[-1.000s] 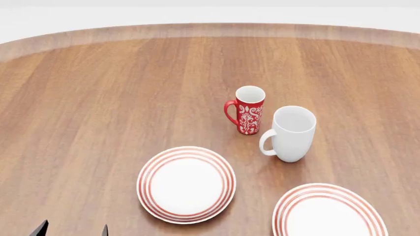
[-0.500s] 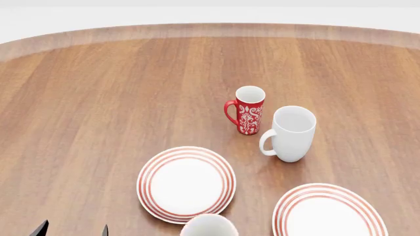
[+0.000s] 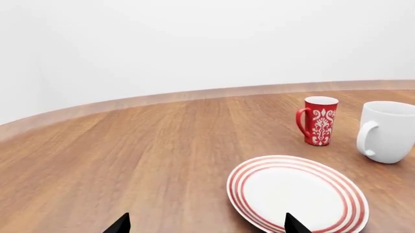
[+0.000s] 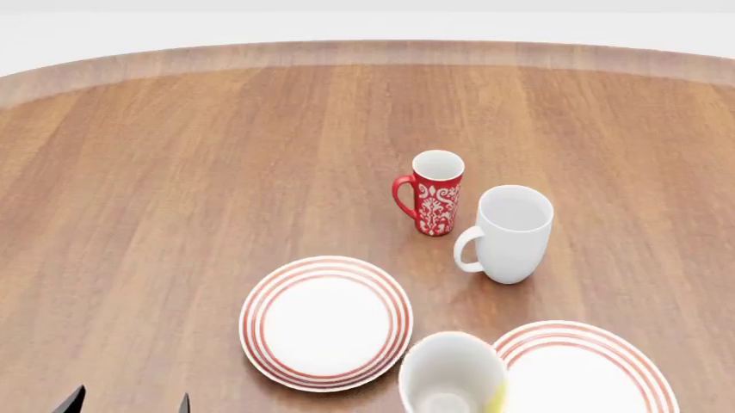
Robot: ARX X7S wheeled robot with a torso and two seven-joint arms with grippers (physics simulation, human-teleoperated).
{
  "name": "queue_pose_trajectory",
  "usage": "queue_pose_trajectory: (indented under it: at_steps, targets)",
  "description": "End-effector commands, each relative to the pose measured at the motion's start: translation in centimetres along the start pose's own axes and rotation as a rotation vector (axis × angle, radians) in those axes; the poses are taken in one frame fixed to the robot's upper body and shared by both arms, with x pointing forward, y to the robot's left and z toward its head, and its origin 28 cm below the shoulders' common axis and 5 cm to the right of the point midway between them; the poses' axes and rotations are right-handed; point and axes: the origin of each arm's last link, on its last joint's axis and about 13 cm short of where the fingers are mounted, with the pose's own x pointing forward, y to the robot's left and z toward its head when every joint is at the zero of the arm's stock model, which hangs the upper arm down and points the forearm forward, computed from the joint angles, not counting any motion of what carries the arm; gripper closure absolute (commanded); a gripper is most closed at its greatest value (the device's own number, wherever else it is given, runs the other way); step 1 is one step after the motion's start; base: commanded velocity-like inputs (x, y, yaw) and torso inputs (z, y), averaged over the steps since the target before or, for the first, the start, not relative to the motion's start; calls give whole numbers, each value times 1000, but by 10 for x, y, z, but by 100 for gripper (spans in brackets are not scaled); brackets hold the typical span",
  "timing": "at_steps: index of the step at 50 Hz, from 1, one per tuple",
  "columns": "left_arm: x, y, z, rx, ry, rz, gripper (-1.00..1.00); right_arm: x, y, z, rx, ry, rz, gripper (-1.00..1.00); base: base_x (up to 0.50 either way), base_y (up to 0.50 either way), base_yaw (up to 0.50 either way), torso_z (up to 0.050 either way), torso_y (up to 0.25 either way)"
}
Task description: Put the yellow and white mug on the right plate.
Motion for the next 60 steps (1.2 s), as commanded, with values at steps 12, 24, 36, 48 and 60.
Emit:
queue_pose_trajectory:
  at_steps: [12, 24, 36, 48, 60]
  targets:
    - [2, -1, -1, 8, -6, -2, -100, -10, -26, 9, 127, -65, -194, 100, 0, 0, 0, 0, 0]
    - [2, -1, -2, 7, -4, -5, -100, -6, -35, 12, 206, -60, -313, 100, 0, 0, 0, 0, 1]
    - [2, -1, -2, 9, -3, -4, -100, 0, -41, 12, 266, -19, -393, 100, 0, 0, 0, 0, 0]
    - [2, -1, -2, 9, -6, -7, -100, 10, -47, 6, 316, 19, -494, 100, 0, 0, 0, 0, 0]
    - [2, -1, -2, 8, -6, -6, -100, 21, -51, 1, 338, 52, -512, 100, 0, 0, 0, 0, 1]
